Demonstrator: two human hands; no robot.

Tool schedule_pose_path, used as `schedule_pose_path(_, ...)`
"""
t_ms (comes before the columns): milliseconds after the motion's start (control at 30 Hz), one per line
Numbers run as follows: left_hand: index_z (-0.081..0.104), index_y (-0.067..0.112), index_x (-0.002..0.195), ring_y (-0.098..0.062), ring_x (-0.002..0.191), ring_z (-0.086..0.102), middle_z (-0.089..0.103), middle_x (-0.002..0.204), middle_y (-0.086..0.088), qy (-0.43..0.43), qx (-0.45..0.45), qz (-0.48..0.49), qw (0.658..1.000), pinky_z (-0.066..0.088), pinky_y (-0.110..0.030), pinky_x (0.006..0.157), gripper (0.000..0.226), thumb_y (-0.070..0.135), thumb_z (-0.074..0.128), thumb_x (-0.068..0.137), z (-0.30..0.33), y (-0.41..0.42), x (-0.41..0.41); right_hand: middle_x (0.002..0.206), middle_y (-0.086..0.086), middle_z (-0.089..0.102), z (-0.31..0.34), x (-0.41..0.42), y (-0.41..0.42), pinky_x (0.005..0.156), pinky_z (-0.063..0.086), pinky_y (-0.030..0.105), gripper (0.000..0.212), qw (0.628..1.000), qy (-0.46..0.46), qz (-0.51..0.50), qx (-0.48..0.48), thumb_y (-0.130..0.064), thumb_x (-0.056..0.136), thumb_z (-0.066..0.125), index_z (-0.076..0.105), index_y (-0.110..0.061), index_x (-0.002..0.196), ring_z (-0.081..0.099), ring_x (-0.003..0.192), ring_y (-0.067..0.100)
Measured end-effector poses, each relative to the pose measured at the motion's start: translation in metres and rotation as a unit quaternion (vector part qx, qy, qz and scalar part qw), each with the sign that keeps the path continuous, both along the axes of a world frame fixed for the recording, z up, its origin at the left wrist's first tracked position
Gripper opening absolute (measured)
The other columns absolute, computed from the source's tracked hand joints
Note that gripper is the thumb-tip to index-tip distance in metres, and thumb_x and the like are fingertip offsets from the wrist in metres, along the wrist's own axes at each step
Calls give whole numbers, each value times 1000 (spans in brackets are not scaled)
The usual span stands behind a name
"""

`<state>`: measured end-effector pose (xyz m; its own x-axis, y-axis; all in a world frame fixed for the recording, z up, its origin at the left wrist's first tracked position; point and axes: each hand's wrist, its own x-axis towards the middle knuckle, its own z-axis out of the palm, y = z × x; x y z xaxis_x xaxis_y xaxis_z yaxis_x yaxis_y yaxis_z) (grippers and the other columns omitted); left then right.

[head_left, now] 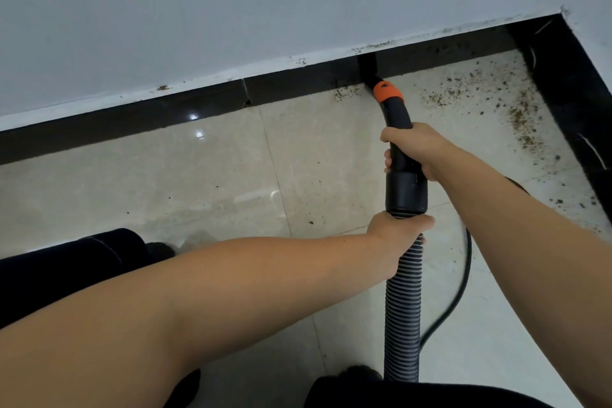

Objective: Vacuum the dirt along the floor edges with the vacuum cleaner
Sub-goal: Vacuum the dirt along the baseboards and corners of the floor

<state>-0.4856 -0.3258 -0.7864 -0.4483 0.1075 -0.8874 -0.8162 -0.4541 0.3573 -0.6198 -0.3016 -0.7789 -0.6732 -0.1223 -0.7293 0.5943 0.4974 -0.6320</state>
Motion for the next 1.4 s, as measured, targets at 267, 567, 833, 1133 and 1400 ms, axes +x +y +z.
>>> schedule_pose_path(267, 56, 10, 87, -22, 68, 55, 58, 73, -6, -8, 4, 24, 1000, 49, -34, 75, 14, 14, 69, 84, 1, -5, 17, 61, 10, 57, 5, 19, -23, 47, 53, 29, 15, 997, -18, 69, -15, -10, 85, 60, 50, -8, 97, 56, 41, 16)
schedule_pose_path(567, 57, 9, 93, -22, 66, 55, 58, 73, -6, -6, 20, 8, 1000, 48, -34, 76, 18, 15, 70, 83, 8, 10, 22, 53, 7, 58, 5, 21, 2, 46, 52, 29, 17, 999, -14, 46, -3, -10, 85, 61, 50, -7, 98, 56, 41, 16)
schedule_pose_path(833, 58, 9, 93, -21, 70, 57, 59, 75, -6, -23, 20, 20, 999, 48, -33, 77, 17, 17, 70, 84, 4, 2, 37, 52, 5, 58, 6, 39, -19, 47, 53, 28, 16, 994, -37, 100, -21, -10, 84, 61, 50, -10, 96, 56, 43, 16)
schedule_pose_path(1133, 58, 9, 95, -18, 63, 56, 59, 73, -6, -17, 31, -102, 994, 51, -34, 76, 19, 14, 72, 83, 8, 43, 40, 57, 9, 57, 0, 47, 71, 51, 53, 32, 16, 996, -15, -87, 3, -11, 84, 61, 49, -7, 95, 56, 43, 18)
schedule_pose_path(1400, 57, 7, 94, -20, 61, 54, 57, 71, -7, -20, 31, -170, 985, 49, -35, 74, 18, 12, 71, 84, 1, 53, 10, 55, 9, 56, -12, 28, 100, 48, 52, 31, 16, 984, 6, -178, 2, -10, 83, 62, 49, -7, 92, 55, 39, 19)
